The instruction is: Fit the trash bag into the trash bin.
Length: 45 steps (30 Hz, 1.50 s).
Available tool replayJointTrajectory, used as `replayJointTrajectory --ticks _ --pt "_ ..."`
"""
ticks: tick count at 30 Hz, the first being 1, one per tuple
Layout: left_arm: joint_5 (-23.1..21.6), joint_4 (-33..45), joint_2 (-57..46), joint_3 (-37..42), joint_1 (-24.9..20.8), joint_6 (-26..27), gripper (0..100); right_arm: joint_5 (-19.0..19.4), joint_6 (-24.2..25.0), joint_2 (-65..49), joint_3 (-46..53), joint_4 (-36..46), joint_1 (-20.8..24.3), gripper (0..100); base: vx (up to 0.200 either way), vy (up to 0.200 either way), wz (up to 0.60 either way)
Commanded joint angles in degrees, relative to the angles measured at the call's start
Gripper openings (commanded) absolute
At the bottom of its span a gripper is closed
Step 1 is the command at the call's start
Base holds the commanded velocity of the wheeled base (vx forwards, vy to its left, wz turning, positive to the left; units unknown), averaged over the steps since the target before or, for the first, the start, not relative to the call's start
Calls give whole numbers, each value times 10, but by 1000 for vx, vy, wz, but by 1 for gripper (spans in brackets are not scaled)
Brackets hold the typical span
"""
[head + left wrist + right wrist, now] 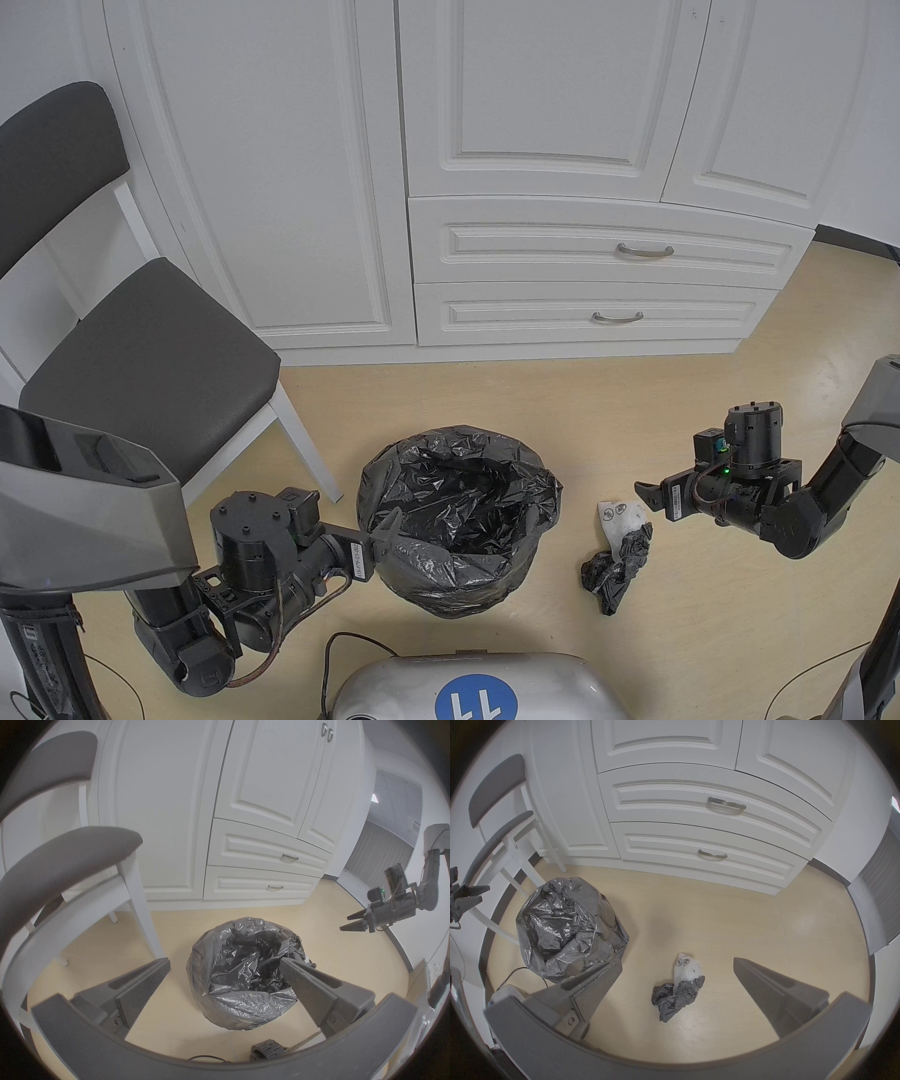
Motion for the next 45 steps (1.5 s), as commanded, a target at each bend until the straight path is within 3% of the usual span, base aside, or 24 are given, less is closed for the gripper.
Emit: replayJointTrajectory --ticks 1,6,11,15,21,24,28,34,45 --pt "0 0 -42 12 -2 11 100 10 1 13 -14 15 -22 100 0 0 0" --pt "2 0 -95 39 -2 57 100 39 11 40 -98 177 -59 100 0 0 0" --pt "3 1 -148 45 -2 64 100 99 98 138 -210 259 -91 100 0 0 0" --pt "2 1 -172 47 -2 69 100 102 147 242 -320 310 -109 100 0 0 0" --pt "3 1 -195 47 0 98 100 101 240 309 -502 404 -94 100 0 0 0" --pt "6 1 -208 48 0 113 100 89 275 392 -672 489 -82 100 0 0 0" --pt "6 1 -222 44 4 126 100 61 276 470 -801 567 -80 100 0 0 0" --pt "6 1 -242 45 3 149 100 58 237 512 -801 561 -82 100 0 0 0" --pt "6 1 -245 48 2 151 100 23 231 529 -801 565 -84 100 0 0 0"
